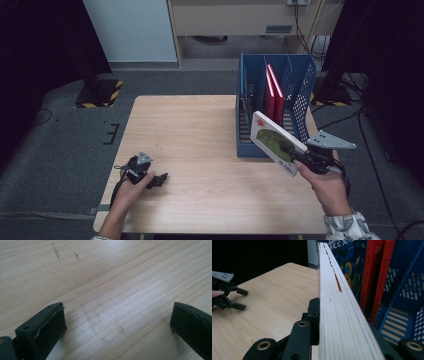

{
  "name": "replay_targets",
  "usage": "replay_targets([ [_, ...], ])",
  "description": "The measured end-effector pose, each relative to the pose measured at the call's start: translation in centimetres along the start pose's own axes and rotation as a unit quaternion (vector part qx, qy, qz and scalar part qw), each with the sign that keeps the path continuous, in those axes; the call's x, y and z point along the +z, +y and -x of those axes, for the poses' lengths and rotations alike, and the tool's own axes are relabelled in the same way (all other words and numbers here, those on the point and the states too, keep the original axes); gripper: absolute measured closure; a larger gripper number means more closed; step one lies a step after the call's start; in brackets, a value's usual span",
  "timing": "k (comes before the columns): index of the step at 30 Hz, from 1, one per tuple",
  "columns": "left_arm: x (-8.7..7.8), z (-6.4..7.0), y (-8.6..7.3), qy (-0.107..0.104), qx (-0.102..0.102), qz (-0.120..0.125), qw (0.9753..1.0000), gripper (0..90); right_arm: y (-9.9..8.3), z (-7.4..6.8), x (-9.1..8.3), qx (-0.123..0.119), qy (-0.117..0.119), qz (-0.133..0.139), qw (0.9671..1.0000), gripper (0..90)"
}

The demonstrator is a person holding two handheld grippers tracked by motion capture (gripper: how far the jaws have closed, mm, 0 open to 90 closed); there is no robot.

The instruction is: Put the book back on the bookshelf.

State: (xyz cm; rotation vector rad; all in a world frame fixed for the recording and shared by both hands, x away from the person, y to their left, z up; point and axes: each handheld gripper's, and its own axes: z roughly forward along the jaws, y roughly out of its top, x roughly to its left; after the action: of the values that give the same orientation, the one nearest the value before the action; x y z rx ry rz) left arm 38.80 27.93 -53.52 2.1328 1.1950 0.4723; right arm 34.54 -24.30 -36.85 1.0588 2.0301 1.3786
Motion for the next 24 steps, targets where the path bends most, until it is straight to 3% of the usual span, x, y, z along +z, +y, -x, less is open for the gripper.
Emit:
replay_targets([
  [24,0.1,0.0,-0.1,0.001,0.0,0.01,1.0,0.0,0.1,2.3,-1.1,0.022,-0.062,0.007,0.9978,75.6],
])
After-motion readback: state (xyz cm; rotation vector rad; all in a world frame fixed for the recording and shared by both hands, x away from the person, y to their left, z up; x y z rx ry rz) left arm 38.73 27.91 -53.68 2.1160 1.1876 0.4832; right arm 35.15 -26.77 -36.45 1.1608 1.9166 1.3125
